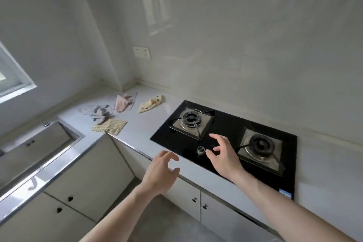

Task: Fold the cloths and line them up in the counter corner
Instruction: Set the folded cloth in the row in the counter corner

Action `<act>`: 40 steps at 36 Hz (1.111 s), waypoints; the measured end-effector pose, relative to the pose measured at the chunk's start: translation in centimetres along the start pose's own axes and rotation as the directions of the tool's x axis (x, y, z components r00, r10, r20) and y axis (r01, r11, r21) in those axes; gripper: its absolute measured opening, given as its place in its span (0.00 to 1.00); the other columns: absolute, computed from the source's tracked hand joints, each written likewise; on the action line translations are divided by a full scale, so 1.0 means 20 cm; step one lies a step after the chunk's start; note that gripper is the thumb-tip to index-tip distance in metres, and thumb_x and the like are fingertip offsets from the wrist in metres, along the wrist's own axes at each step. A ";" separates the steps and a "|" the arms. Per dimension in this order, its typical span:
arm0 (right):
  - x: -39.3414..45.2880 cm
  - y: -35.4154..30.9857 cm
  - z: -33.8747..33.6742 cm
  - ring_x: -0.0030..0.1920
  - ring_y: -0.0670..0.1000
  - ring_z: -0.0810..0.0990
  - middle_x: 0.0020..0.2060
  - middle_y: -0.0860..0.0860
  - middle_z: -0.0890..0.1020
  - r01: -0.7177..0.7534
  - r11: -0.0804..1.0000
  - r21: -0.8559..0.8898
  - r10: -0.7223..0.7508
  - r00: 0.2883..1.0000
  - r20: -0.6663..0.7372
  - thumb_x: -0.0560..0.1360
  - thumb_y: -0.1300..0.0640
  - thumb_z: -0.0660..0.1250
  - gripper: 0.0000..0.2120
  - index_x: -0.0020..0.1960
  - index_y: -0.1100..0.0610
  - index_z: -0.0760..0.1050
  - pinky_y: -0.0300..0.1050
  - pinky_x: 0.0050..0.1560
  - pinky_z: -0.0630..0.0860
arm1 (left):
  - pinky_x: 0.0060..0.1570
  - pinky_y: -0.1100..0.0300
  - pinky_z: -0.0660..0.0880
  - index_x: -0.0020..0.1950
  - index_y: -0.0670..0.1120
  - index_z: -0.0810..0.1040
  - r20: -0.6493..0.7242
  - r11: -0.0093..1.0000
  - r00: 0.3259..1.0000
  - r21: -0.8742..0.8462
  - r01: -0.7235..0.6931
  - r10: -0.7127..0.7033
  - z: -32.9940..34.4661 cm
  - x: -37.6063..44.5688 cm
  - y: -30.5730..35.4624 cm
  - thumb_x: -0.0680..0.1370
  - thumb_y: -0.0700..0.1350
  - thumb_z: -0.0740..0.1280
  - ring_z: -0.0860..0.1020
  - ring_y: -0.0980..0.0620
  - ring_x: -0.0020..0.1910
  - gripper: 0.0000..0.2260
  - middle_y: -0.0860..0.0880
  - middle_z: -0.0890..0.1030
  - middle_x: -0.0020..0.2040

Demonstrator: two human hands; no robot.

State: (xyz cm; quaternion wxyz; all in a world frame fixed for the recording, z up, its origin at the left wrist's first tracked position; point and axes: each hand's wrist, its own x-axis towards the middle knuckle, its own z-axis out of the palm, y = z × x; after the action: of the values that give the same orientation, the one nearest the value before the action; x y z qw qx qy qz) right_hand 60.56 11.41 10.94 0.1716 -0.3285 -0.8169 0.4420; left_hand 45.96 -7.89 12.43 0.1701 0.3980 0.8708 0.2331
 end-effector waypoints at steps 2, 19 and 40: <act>0.05 -0.10 0.11 0.59 0.43 0.74 0.69 0.38 0.65 0.022 1.000 0.002 -0.022 0.997 0.076 0.79 0.50 0.67 0.25 0.73 0.42 0.64 0.42 0.56 0.77 | 0.56 0.64 0.68 0.61 0.58 0.76 -0.048 0.999 0.998 -0.014 0.031 -0.032 -0.10 -0.04 -0.12 0.79 0.50 0.67 0.75 0.59 0.57 0.11 0.59 0.72 0.64; 0.74 -0.71 1.13 0.62 0.47 0.72 0.65 0.45 0.68 0.145 0.989 0.005 -0.137 0.925 0.355 0.78 0.53 0.67 0.24 0.73 0.47 0.67 0.39 0.58 0.71 | 0.57 0.64 0.68 0.62 0.57 0.76 -0.176 0.960 0.945 0.004 0.281 -0.276 -0.73 0.16 -1.09 0.78 0.51 0.69 0.74 0.56 0.62 0.13 0.60 0.72 0.62; 1.45 -1.00 1.74 0.66 0.48 0.72 0.68 0.46 0.70 0.089 0.991 -0.095 -0.046 0.922 0.385 0.78 0.54 0.67 0.23 0.72 0.48 0.68 0.43 0.64 0.71 | 0.55 0.65 0.69 0.58 0.56 0.78 -0.077 0.948 0.947 0.041 0.316 -0.313 -1.15 0.91 -1.90 0.76 0.48 0.68 0.76 0.55 0.60 0.11 0.56 0.73 0.59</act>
State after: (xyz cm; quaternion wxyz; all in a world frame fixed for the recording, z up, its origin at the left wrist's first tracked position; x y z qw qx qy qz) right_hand 12.00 2.34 8.25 0.0059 -0.2166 -0.8688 0.4452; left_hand 0.13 -21.88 9.06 0.1642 0.2502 0.9344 0.1934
